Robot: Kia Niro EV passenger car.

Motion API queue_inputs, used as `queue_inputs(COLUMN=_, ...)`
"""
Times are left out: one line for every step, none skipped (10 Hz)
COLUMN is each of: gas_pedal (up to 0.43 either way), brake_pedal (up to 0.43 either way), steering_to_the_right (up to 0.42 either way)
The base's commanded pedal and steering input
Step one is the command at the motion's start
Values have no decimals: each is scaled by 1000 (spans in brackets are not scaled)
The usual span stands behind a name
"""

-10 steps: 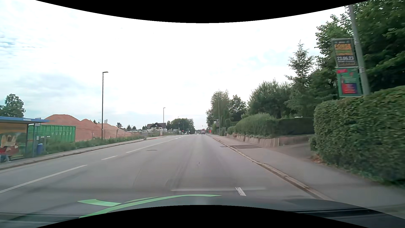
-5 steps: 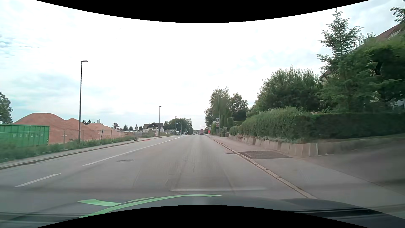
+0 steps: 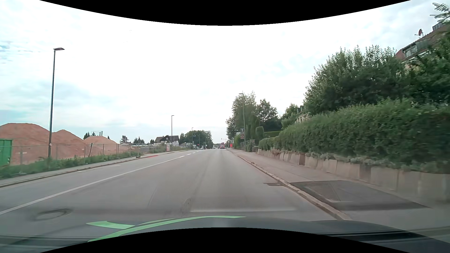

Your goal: Follow the waypoints while adhering to traffic rules and regulations

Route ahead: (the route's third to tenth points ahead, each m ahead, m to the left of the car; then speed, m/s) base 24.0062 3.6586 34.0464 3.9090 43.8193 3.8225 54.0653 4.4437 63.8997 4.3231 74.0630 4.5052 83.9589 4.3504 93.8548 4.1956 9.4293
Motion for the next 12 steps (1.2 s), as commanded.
queue_inputs(gas_pedal=110, brake_pedal=0, steering_to_the_right=6)
queue_inputs(gas_pedal=110, brake_pedal=0, steering_to_the_right=6)
queue_inputs(gas_pedal=110, brake_pedal=0, steering_to_the_right=6)
queue_inputs(gas_pedal=110, brake_pedal=0, steering_to_the_right=6)
queue_inputs(gas_pedal=110, brake_pedal=0, steering_to_the_right=5)
queue_inputs(gas_pedal=110, brake_pedal=0, steering_to_the_right=3)
queue_inputs(gas_pedal=110, brake_pedal=0, steering_to_the_right=-2)
queue_inputs(gas_pedal=110, brake_pedal=0, steering_to_the_right=-4)
queue_inputs(gas_pedal=110, brake_pedal=0, steering_to_the_right=-6)
queue_inputs(gas_pedal=110, brake_pedal=0, steering_to_the_right=-7)
queue_inputs(gas_pedal=98, brake_pedal=0, steering_to_the_right=-7)
queue_inputs(gas_pedal=98, brake_pedal=0, steering_to_the_right=-7)
